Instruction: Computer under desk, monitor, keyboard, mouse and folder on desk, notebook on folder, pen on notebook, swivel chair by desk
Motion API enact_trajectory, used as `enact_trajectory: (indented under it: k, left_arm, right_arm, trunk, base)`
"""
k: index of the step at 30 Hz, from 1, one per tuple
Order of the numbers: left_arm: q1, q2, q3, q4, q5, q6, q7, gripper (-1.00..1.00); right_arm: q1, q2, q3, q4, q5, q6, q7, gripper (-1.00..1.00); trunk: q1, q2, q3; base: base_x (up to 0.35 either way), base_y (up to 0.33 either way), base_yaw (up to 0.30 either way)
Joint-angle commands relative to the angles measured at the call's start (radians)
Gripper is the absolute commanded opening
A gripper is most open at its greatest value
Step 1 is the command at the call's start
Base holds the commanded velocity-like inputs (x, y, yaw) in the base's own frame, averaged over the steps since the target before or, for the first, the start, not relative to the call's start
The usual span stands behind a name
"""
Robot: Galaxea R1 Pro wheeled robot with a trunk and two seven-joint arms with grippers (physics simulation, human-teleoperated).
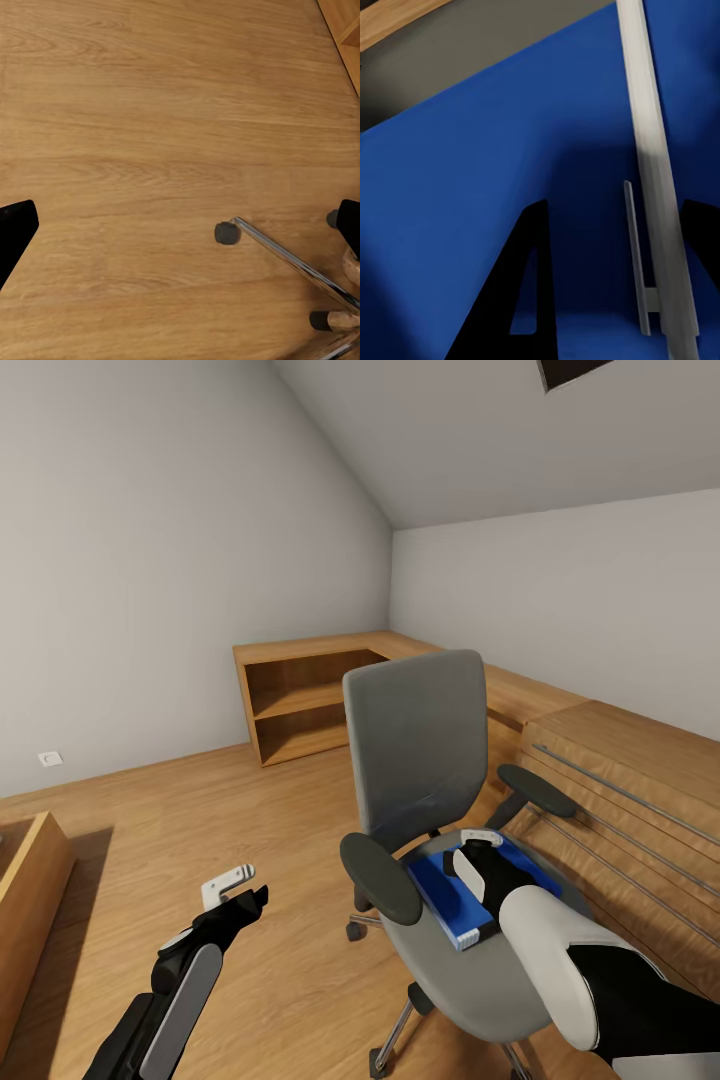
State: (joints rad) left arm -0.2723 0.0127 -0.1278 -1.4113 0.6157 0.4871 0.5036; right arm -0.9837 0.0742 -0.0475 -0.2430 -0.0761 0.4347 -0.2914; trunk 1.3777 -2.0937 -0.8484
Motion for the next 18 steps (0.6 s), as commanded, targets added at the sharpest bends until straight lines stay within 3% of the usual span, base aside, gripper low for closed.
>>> enact_trajectory:
  k: [1,18]
  left_arm:
    - [-0.001,0.001,-0.003,-0.001,0.010,0.001,0.010,1.00]
    - [-0.001,-0.001,-0.003,0.000,0.012,0.001,0.010,1.00]
  right_arm:
    - [0.000,0.001,-0.014,0.025,-0.027,-0.001,-0.005,-1.00]
    - [0.000,-0.001,-0.014,0.024,-0.028,0.000,-0.005,-1.00]
  trunk:
    - [0.000,0.000,-0.001]
    - [0.000,0.000,-0.001]
  base:
    - [0.000,0.000,0.000]
    - [0.000,0.000,0.000]
